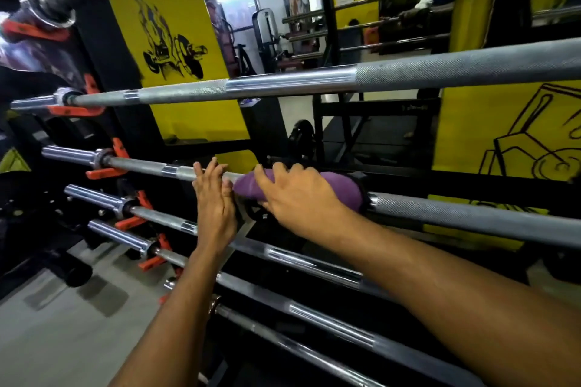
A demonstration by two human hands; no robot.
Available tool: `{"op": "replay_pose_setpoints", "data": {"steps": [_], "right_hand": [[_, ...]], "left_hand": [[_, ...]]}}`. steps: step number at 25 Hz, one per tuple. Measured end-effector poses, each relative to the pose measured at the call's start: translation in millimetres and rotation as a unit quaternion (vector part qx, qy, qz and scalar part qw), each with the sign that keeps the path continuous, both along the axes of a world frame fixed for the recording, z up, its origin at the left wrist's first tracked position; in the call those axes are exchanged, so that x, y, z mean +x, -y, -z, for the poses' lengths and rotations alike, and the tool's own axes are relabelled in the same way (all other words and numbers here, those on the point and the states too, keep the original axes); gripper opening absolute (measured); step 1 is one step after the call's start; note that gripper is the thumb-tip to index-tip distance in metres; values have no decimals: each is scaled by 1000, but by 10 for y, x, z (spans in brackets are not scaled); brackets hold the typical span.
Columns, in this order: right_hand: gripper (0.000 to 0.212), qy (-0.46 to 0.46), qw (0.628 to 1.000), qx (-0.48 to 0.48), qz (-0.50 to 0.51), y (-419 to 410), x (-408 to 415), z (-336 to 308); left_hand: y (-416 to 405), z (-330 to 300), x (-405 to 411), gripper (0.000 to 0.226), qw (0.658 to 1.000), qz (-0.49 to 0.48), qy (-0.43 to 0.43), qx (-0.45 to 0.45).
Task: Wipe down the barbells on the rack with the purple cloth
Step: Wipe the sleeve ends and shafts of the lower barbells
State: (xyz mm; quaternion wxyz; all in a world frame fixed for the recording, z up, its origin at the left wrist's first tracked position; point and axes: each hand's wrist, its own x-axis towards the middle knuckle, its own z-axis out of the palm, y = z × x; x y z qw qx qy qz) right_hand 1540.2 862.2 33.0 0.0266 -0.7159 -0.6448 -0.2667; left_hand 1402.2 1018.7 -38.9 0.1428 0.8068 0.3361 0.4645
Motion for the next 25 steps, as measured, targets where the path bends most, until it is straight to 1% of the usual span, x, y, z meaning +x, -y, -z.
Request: {"op": "replay_pose_setpoints", "data": {"steps": [3, 5, 7, 9, 12, 15, 18, 19, 22, 25], "right_hand": [[67, -5, 1000, 10, 29, 588, 306, 71], [68, 22, 998, 23, 48, 872, 450, 92], [68, 2, 996, 34, 78, 711, 341, 40], [65, -26, 996, 30, 78, 239, 83, 12], [63, -30, 997, 3, 68, -264, -224, 26], [62, -12, 997, 30, 71, 3, -92, 67], [62, 18, 990, 54, 130, 455, 100, 125], [61, 15, 986, 62, 155, 485, 88, 128], [54, -21, 979, 70, 191, 140, -131, 104], [56, -45, 984, 74, 155, -260, -347, 128]], "left_hand": [[1, 23, 45, 42, 1000, 1, 27, 11], [-14, 53, 89, 40, 999, 0, 33, 19], [-35, 77, 113, 44, 999, -5, 35, 19], [-73, 104, 122, 49, 999, 3, 35, 28], [-151, 119, 49, 56, 998, 10, 7, 57], [-187, 112, -21, 48, 997, 21, -9, 78], [-202, 130, -26, 43, 996, 33, 3, 82], [-221, 142, -18, 42, 996, 35, 8, 84], [-248, 181, 12, 42, 995, 41, 25, 83], [-251, 190, 2, 45, 994, 56, 31, 87]]}}
